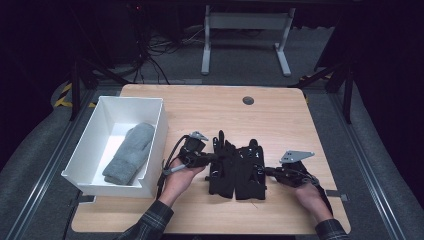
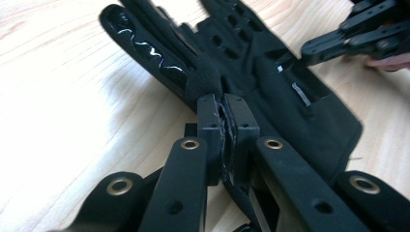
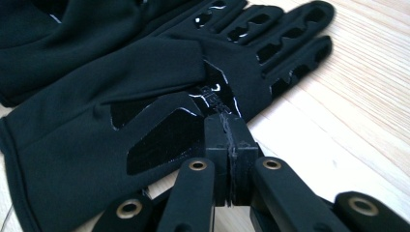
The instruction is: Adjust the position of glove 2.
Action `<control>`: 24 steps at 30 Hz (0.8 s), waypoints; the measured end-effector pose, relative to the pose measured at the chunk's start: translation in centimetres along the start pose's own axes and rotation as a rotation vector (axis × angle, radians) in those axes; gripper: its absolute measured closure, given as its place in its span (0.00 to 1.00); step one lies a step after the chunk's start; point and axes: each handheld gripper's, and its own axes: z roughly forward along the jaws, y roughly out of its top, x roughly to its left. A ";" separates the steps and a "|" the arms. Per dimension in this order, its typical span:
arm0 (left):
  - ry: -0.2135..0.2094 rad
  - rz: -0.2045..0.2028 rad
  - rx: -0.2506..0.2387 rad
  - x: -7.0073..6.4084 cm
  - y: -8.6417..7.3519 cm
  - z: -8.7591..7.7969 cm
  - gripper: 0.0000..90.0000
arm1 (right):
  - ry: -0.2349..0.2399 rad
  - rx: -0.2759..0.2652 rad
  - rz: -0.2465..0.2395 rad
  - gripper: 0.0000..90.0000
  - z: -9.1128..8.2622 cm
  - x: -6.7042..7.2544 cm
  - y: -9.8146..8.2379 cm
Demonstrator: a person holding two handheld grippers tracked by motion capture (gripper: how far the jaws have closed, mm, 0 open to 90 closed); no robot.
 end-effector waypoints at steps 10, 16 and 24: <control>-0.062 -0.013 -0.020 -0.1 0.7 -0.1 0.97 | 0.033 0.005 -0.021 1.00 1.0 1.2 0.8; -0.079 0.003 -0.022 -0.9 1.5 0.1 0.97 | 0.054 0.001 -0.038 1.00 1.7 2.0 1.2; -0.103 0.017 -0.006 -1.5 2.0 1.0 0.97 | 0.083 0.004 -0.054 1.00 2.6 2.9 1.8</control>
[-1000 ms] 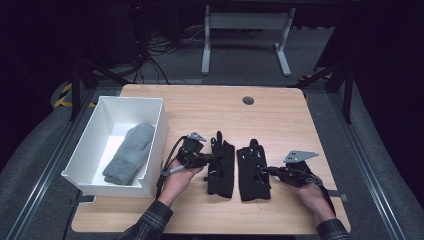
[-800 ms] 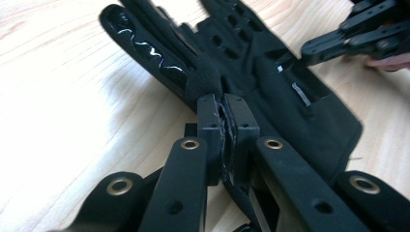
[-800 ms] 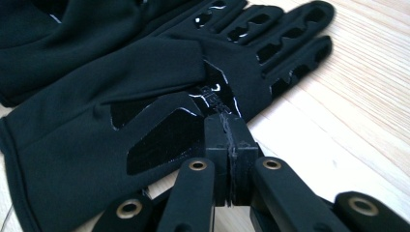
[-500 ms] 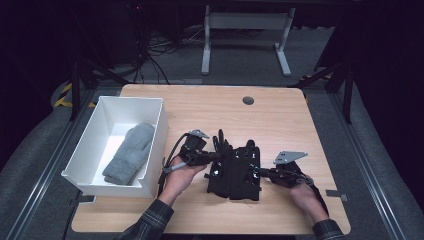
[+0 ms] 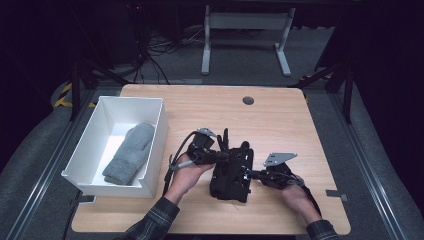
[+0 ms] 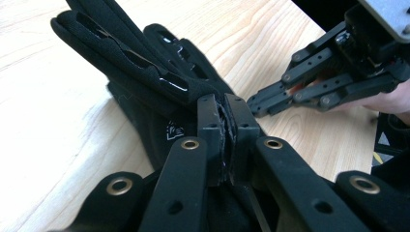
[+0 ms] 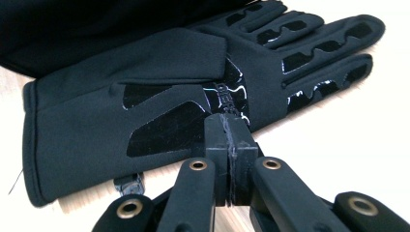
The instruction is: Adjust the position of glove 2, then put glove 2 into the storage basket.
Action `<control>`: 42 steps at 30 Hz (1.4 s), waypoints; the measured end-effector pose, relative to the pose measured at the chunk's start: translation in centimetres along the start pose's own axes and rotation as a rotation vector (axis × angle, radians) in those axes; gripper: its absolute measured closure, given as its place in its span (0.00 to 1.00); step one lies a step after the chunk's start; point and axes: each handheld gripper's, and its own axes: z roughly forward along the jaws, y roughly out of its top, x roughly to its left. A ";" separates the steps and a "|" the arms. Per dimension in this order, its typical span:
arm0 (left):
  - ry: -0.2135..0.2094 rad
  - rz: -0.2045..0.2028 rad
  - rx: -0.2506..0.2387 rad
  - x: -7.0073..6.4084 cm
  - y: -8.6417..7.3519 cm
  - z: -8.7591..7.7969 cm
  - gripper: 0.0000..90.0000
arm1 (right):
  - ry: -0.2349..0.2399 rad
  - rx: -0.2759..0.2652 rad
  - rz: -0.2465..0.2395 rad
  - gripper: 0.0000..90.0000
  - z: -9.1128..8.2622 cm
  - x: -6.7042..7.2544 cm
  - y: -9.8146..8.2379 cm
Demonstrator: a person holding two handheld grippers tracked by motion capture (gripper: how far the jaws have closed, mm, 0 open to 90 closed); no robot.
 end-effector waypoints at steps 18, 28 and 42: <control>0.001 0.009 0.064 -0.5 -0.4 3.3 0.96 | 0.041 0.001 -0.054 1.00 2.4 1.9 1.7; -0.024 0.034 0.051 -1.2 -0.5 3.2 0.90 | 0.018 -0.023 -0.048 0.91 1.3 1.4 1.6; -0.031 0.082 0.187 -2.5 -1.9 6.2 1.00 | -0.163 -0.018 0.041 0.49 -1.4 -2.4 -0.7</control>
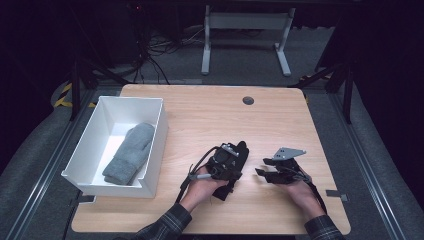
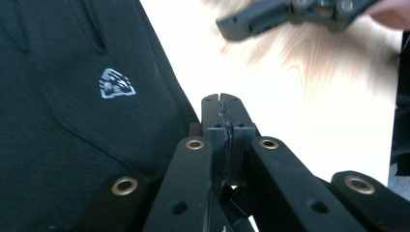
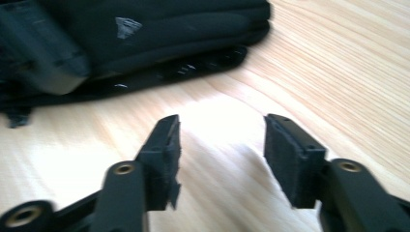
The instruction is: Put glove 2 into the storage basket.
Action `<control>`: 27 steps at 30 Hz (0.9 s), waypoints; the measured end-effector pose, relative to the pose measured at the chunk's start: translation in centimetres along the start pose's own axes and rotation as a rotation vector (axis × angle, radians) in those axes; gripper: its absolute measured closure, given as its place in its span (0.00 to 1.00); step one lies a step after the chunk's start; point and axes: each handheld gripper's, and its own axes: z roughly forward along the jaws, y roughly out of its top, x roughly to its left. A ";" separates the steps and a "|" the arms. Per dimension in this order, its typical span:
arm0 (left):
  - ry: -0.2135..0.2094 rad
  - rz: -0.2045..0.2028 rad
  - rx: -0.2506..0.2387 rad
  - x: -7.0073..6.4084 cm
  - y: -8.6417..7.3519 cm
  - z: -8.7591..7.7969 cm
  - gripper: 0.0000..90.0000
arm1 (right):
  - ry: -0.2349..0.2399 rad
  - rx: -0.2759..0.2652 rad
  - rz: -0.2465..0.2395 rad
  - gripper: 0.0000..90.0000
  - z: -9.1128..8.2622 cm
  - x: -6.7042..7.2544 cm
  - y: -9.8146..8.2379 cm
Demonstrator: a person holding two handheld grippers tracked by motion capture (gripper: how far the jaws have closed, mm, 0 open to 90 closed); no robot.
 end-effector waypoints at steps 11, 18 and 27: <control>0.065 0.048 0.057 -0.3 -1.2 -0.8 1.00 | -0.047 0.010 0.037 0.32 0.3 -1.5 -0.8; 0.117 0.075 0.095 0.0 -2.4 -2.2 1.00 | -0.063 0.000 0.034 0.26 0.5 -1.4 -0.9; 0.167 0.122 0.130 -0.1 -3.4 -3.8 0.99 | -0.060 -0.006 0.034 0.26 0.4 -1.4 -1.0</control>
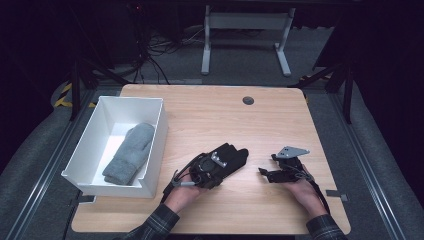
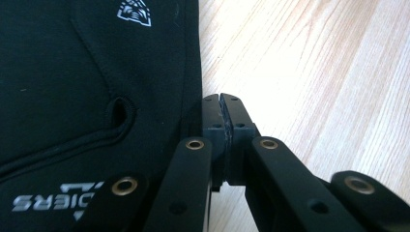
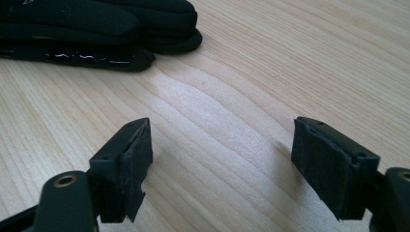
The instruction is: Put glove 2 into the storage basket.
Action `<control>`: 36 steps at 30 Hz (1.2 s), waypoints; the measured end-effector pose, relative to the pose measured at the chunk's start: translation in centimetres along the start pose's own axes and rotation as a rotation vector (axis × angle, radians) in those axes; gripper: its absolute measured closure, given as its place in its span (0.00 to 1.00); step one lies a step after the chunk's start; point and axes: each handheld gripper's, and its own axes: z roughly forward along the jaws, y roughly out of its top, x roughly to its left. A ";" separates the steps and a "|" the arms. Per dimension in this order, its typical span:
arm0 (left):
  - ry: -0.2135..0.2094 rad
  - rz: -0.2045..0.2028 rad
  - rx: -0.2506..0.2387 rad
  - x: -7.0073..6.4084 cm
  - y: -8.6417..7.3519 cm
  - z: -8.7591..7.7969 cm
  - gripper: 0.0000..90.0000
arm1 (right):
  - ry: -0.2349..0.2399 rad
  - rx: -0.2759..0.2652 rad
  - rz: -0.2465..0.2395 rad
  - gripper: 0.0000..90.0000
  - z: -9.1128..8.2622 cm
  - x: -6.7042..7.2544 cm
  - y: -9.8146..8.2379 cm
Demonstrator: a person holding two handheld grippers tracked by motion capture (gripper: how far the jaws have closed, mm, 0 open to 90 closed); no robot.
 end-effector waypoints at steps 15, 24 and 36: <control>0.099 0.095 -0.091 2.7 2.6 -2.4 0.37 | 0.000 0.001 0.003 0.26 0.0 0.0 0.0; 0.120 0.066 -0.072 4.8 2.8 -0.3 0.20 | -0.005 0.000 0.004 0.25 0.0 0.0 0.0; 0.111 0.042 -0.019 5.5 2.5 1.9 0.16 | -0.007 -0.001 0.006 0.26 0.0 0.0 0.0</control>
